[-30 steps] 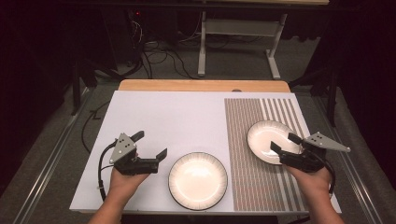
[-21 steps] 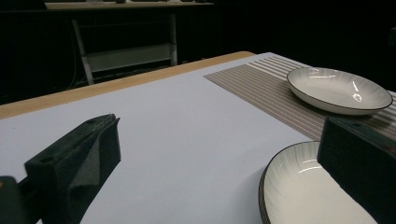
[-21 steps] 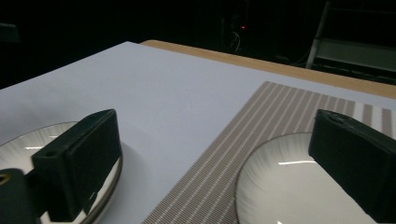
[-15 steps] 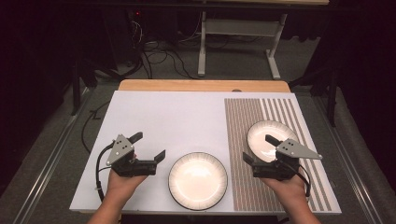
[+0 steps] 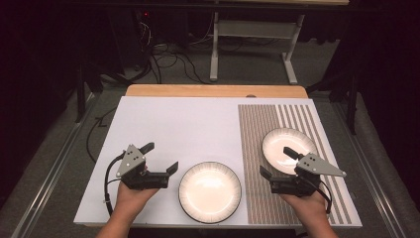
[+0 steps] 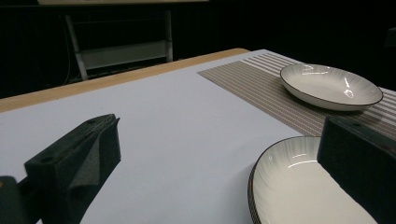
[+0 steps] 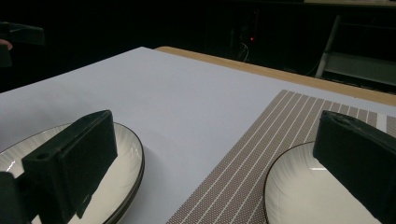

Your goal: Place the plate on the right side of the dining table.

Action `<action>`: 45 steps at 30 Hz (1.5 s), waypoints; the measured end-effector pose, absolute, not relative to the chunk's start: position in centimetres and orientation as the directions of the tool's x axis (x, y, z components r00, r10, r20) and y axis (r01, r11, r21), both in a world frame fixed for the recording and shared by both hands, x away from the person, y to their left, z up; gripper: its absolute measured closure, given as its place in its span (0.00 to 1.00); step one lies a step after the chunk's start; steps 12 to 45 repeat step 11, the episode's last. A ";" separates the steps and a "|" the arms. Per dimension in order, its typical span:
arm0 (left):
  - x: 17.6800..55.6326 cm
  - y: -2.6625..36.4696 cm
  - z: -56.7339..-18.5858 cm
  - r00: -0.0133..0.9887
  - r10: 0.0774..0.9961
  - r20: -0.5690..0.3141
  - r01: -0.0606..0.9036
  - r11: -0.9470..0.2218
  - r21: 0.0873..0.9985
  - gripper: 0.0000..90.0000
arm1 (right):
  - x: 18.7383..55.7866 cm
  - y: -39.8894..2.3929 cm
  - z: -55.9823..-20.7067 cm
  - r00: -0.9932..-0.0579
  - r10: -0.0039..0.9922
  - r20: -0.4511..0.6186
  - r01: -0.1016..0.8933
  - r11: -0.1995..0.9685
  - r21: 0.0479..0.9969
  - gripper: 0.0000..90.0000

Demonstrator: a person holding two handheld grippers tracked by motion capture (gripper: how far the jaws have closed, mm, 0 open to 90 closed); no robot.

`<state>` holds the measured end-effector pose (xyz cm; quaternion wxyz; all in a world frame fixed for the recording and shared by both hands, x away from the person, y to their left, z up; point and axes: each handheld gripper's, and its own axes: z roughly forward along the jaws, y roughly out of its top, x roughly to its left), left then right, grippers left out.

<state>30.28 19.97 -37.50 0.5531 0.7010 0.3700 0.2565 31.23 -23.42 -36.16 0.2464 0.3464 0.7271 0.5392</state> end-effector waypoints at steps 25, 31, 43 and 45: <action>30.3 20.1 -37.5 0.591 0.805 -0.053 0.232 -0.106 0.967 0.00 | 31.4 -24.1 -36.3 -0.625 0.781 0.020 0.249 0.175 0.953 0.01; 30.3 20.1 -37.5 0.591 0.805 -0.053 0.232 -0.106 0.967 0.00 | 31.4 -24.1 -36.3 -0.625 0.781 0.020 0.249 0.175 0.953 0.01; 30.3 20.1 -37.5 0.591 0.805 -0.053 0.232 -0.106 0.967 0.00 | 31.4 -24.1 -36.3 -0.625 0.781 0.020 0.249 0.175 0.953 0.01; 30.3 20.1 -37.5 0.591 0.805 -0.053 0.232 -0.106 0.967 0.00 | 31.4 -24.1 -36.3 -0.625 0.781 0.020 0.249 0.175 0.953 0.01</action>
